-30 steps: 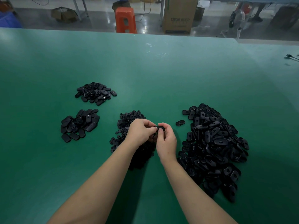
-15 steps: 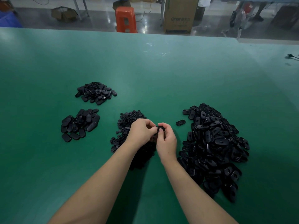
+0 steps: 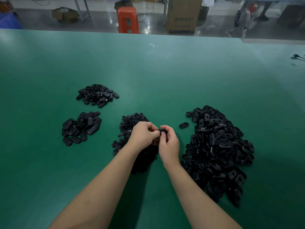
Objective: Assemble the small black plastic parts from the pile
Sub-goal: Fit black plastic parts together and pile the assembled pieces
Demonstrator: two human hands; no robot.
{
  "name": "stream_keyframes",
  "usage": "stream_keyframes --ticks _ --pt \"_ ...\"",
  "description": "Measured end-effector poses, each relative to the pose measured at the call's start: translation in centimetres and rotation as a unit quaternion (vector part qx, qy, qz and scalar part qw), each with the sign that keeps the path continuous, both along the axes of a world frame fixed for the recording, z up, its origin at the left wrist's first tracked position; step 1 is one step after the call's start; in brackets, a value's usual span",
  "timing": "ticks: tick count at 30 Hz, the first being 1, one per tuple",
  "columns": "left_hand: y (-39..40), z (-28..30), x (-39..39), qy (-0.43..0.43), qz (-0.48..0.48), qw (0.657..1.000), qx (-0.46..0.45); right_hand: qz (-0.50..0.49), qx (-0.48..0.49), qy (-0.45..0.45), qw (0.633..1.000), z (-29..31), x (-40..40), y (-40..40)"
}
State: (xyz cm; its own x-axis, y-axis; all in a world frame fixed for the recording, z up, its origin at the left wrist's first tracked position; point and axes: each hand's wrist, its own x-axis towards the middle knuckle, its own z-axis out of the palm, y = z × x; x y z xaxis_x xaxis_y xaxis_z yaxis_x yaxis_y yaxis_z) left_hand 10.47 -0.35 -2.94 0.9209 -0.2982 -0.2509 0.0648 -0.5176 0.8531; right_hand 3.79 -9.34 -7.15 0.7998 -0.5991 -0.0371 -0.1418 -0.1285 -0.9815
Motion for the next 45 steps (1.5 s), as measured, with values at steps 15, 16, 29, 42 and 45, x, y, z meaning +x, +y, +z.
stream_keyframes --ticks 15,16,29,42,45 --pt "-0.4 0.4 -0.4 -0.027 0.002 0.999 0.038 0.001 -0.013 -0.001 1.0 -0.6 0.2 -0.2" --pt "-0.4 0.4 -0.4 -0.033 0.001 0.999 0.041 0.0 -0.013 -0.003 1.0 -0.5 0.2 -0.2" --pt "0.7 0.1 -0.1 -0.08 -0.058 0.993 0.06 0.004 -0.019 -0.017 1.0 -0.3 -0.1 -0.3" --pt "1.7 1.0 0.0 -0.205 -0.069 0.964 0.156 0.002 0.005 -0.007 1.0 -0.4 0.0 0.0" --pt "4.0 1.0 1.0 -0.249 0.034 0.95 0.184 0.0 0.018 -0.008 1.0 -0.3 0.1 0.1"
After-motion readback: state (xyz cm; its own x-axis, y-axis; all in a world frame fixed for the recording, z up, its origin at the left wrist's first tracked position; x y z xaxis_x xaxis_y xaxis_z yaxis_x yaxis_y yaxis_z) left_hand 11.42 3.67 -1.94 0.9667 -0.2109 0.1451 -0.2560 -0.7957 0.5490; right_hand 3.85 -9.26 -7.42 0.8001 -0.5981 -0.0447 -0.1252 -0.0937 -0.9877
